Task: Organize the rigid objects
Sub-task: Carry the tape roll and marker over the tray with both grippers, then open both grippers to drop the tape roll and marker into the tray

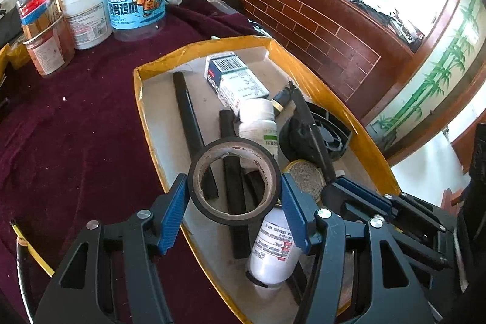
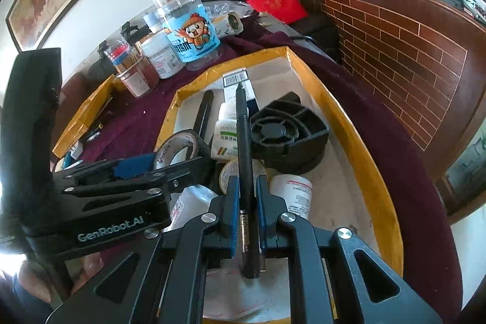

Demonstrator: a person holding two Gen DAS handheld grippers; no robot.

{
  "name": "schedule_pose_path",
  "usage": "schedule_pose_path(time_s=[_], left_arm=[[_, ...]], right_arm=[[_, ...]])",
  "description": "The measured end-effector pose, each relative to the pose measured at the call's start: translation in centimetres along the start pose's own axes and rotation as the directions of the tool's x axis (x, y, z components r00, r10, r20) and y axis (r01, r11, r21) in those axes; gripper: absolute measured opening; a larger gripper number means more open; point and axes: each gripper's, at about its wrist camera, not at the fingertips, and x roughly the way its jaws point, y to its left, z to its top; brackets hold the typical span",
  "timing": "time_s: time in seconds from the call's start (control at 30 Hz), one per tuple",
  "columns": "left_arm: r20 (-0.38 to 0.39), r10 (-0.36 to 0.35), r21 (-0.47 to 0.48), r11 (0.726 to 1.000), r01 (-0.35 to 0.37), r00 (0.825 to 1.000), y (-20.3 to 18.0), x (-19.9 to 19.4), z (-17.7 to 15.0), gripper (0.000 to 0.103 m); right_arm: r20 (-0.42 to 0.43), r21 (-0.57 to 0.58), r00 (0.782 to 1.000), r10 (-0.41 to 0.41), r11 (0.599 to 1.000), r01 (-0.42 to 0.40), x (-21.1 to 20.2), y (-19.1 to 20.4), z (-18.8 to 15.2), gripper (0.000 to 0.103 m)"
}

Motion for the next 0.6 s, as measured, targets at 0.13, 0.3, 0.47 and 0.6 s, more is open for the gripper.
schedule_pose_path(time_s=[0.13, 0.3, 0.47, 0.6], left_arm=[[-0.004, -0.015, 0.001, 1.0, 0.015, 1.0, -0.1, -0.1, -0.2, 0.058], [-0.012, -0.047, -0.001, 0.999, 0.047, 0.999, -0.1, -0.7, -0.6, 0.061], [0.004, -0.065, -0.004, 0.998, 0.065, 0.998, 0.1, -2.2, -1.3, 0.061], [0.025, -0.069, -0.013, 0.998, 0.069, 0.997, 0.8, -3.9, -2.5, 0.061]], right_arm=[[0.008, 0.002, 1.0, -0.009, 1.0, 0.009, -0.3, 0.0, -0.2, 0.01], [0.023, 0.014, 1.0, -0.011, 1.0, 0.011, -1.3, 0.2, -0.4, 0.01], [0.062, 0.025, 0.998, -0.009, 1.0, 0.008, -3.1, 0.8, -1.4, 0.01], [0.097, 0.007, 0.995, 0.004, 1.0, -0.005, -4.7, 2.2, -2.5, 0.011]])
